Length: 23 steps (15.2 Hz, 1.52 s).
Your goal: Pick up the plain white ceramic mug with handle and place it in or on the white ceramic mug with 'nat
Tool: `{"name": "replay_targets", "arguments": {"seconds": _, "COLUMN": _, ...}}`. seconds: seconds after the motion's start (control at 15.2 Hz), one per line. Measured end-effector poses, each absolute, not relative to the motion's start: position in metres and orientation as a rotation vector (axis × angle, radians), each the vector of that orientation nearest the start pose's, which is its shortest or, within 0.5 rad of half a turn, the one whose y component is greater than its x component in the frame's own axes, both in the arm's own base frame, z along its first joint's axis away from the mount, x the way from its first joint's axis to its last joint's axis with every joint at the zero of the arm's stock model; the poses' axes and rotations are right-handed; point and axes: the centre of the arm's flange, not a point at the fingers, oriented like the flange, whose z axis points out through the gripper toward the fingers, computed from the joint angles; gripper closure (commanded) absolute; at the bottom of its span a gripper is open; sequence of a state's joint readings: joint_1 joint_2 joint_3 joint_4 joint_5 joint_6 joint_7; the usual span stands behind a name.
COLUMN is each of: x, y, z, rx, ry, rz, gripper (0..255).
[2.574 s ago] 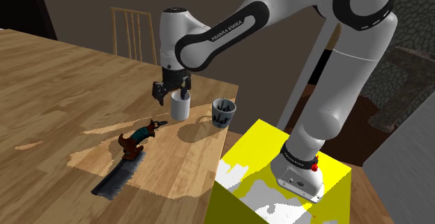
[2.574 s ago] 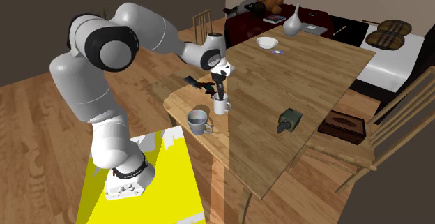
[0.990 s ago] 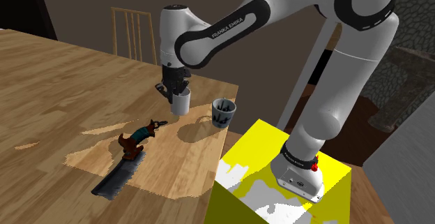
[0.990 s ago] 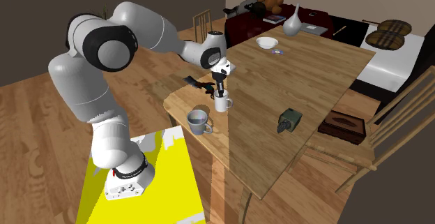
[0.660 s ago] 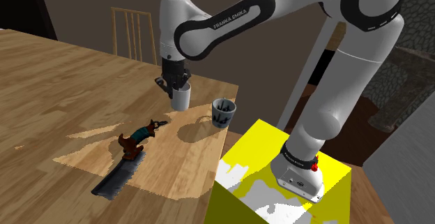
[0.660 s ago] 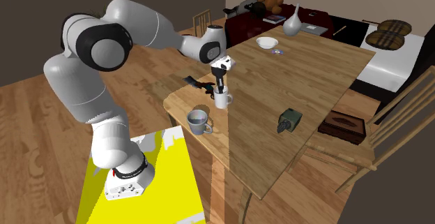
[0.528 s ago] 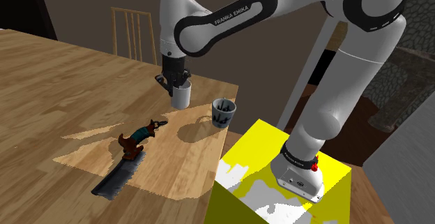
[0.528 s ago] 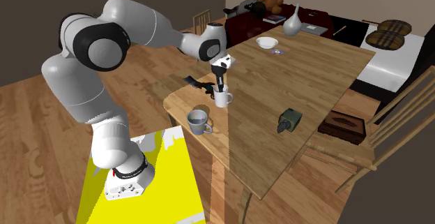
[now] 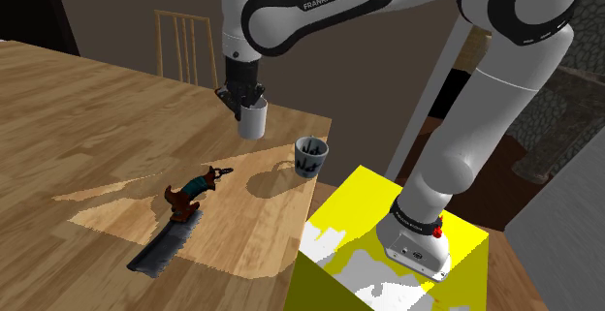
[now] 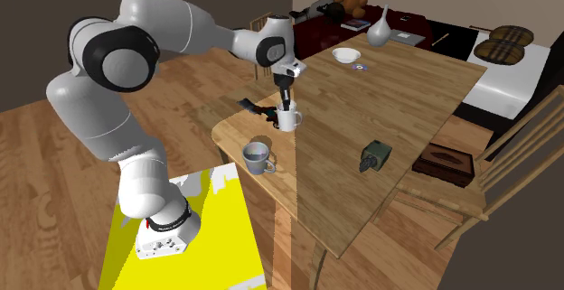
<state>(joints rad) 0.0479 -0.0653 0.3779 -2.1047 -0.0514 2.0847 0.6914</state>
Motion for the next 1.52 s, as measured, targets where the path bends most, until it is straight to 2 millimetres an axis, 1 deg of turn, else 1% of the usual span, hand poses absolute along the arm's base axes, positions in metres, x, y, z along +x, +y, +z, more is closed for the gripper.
{"name": "replay_targets", "arguments": {"seconds": 0.86, "x": 0.487, "y": 0.221, "z": 0.516, "rx": -3.154, "ry": 0.383, "rz": -0.113, "gripper": 255}}
{"name": "replay_targets", "arguments": {"seconds": 0.99, "x": 0.477, "y": 0.210, "z": 0.521, "rx": -3.154, "ry": 0.383, "rz": -0.112, "gripper": 255}}
{"name": "replay_targets", "arguments": {"seconds": 1.06, "x": 0.469, "y": 0.201, "z": 0.521, "rx": -3.155, "ry": 0.383, "rz": -0.113, "gripper": 255}}
{"name": "replay_targets", "arguments": {"seconds": 1.19, "x": 0.452, "y": 0.185, "z": 0.527, "rx": -3.155, "ry": 0.383, "rz": -0.113, "gripper": 255}}
{"name": "replay_targets", "arguments": {"seconds": 1.25, "x": 0.442, "y": 0.172, "z": 0.529, "rx": -3.155, "ry": 0.384, "rz": -0.112, "gripper": 255}}
{"name": "replay_targets", "arguments": {"seconds": 1.45, "x": 0.414, "y": 0.144, "z": 0.532, "rx": -3.155, "ry": 0.384, "rz": -0.112, "gripper": 255}}
{"name": "replay_targets", "arguments": {"seconds": 1.52, "x": 0.403, "y": 0.139, "z": 0.537, "rx": -3.155, "ry": 0.384, "rz": -0.113, "gripper": 255}}
